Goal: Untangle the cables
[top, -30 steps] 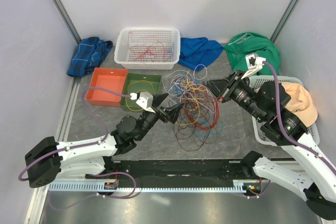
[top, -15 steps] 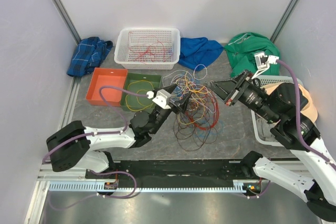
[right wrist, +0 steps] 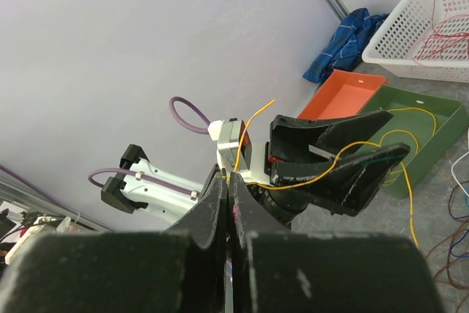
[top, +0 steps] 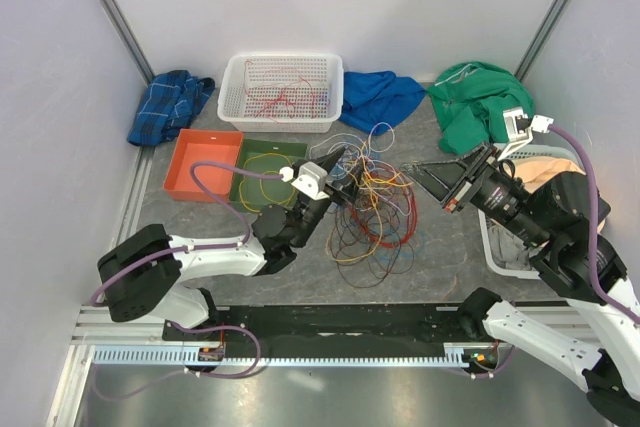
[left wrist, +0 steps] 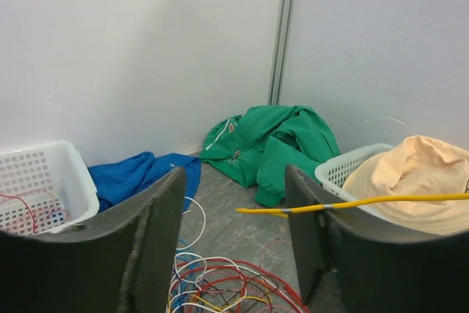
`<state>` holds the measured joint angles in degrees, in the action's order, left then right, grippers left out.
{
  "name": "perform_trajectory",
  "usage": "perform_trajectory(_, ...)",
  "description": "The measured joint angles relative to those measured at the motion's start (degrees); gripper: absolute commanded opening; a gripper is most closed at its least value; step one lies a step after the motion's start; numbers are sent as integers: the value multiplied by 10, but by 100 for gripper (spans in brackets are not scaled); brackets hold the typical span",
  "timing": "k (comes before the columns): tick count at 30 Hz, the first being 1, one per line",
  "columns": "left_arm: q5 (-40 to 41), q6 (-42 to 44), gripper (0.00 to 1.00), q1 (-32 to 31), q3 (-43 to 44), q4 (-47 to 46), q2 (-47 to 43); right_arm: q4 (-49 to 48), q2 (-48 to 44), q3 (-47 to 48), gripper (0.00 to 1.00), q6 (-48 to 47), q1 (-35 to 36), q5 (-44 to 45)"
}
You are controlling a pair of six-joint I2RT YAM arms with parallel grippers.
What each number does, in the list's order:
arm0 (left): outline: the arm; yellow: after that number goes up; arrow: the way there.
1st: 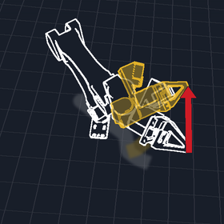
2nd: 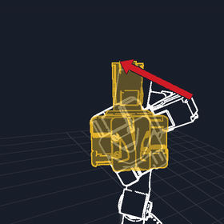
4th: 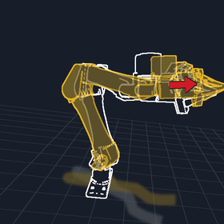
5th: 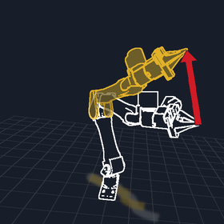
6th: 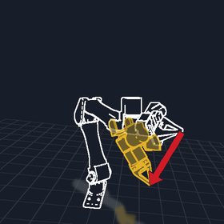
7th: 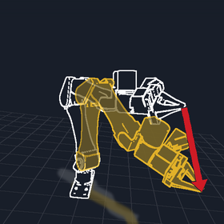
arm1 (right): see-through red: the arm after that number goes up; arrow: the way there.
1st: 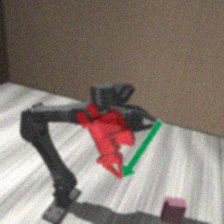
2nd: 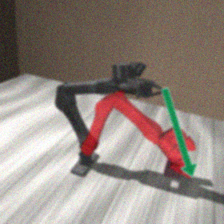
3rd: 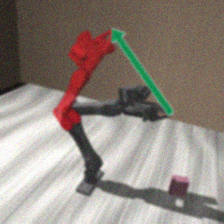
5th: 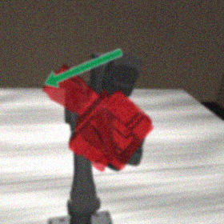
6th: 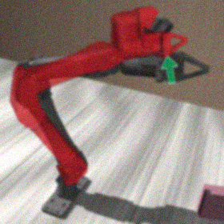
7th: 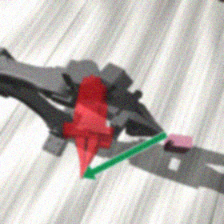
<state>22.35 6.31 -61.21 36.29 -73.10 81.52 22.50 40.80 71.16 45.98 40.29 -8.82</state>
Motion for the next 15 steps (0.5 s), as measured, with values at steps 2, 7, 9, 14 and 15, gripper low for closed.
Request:
perform_trajectory(2, 0, -1, 39, 1, 0, -3, 0, 2, -1, -1, 0, 3, 0, -1)
perform_trajectory(7, -9, 1, 2, 1, 1, -7, 0, 7, -13, -16, 1, 7, 0, -1)
perform_trajectory(9, -14, 2, 2, 1, 3, -3, -1, 8, -19, -24, 43, 8, 0, 1)
perform_trajectory(14, -3, -2, 2, 7, 12, 86, -51, 25, -36, -41, 98, -3, 0, 32)
perform_trajectory(15, 1, -5, 2, 12, 20, 115, -67, 30, -39, -43, 98, -8, 0, 45)
